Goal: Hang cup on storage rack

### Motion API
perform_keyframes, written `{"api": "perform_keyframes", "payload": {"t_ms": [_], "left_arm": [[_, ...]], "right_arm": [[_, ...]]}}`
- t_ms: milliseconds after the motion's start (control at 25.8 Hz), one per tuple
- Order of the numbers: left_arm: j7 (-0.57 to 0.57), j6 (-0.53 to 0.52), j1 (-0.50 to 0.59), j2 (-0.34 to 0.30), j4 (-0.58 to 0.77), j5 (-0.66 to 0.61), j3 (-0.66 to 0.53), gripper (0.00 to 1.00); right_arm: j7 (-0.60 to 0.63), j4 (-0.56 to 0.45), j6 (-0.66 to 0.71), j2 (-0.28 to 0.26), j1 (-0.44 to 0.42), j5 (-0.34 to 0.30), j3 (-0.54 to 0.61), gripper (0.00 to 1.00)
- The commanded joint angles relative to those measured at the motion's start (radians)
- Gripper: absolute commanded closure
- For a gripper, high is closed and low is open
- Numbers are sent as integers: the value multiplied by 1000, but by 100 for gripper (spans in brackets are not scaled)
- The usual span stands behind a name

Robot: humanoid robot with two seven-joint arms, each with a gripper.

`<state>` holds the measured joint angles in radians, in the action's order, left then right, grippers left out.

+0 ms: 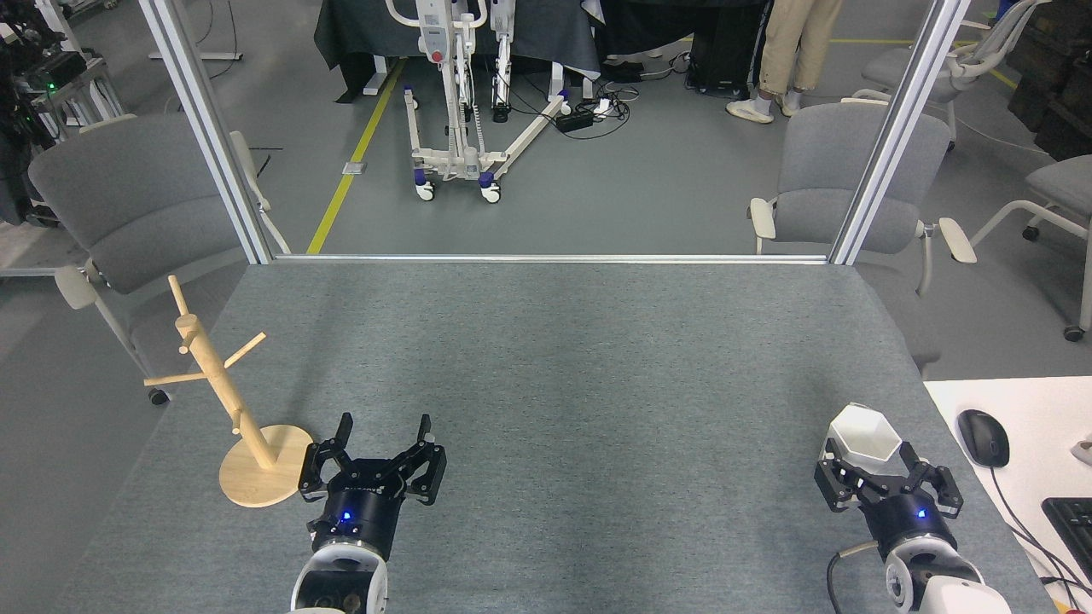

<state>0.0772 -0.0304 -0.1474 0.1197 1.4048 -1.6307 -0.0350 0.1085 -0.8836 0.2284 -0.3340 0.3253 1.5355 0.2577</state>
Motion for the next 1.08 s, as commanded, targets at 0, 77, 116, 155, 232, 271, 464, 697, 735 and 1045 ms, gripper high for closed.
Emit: {"api": "perform_keyframes", "payload": {"t_ms": [0, 77, 116, 155, 232, 271, 464, 697, 735, 1045], "left_arm": [[-2, 0, -8, 0, -3, 0, 0, 1], [-4, 0, -14, -3, -6, 0, 0, 1], [-4, 0, -15, -3, -12, 0, 0, 1], [-4, 0, -17, -3, -20, 0, -2, 1], [-4, 0, -24, -5, -29, 0, -2, 1], [-4, 0, -27, -6, -33, 0, -3, 1], [-2, 0, -31, -11, -44, 0, -6, 1], [3, 0, -18, -14, -44, 0, -8, 1], [4, 0, -17, -14, -44, 0, -8, 1], [3, 0, -17, -11, -35, 0, -8, 1]], "right_arm": [[0, 0, 0, -3, 5, 0, 0, 0], [0, 0, -1, -3, 5, 0, 0, 0], [0, 2, -3, -3, 5, 0, 0, 0], [0, 3, -3, -3, 5, 0, 0, 0], [0, 8, -3, -2, 5, 0, 0, 0], [0, 8, -3, -3, 5, 0, 0, 0], [0, 20, -3, -3, 15, 1, 0, 0], [0, 49, -3, -5, 41, 2, -2, 0], [0, 49, -3, -5, 41, 2, 0, 0], [0, 58, -4, -3, 43, 6, -2, 0]]}}
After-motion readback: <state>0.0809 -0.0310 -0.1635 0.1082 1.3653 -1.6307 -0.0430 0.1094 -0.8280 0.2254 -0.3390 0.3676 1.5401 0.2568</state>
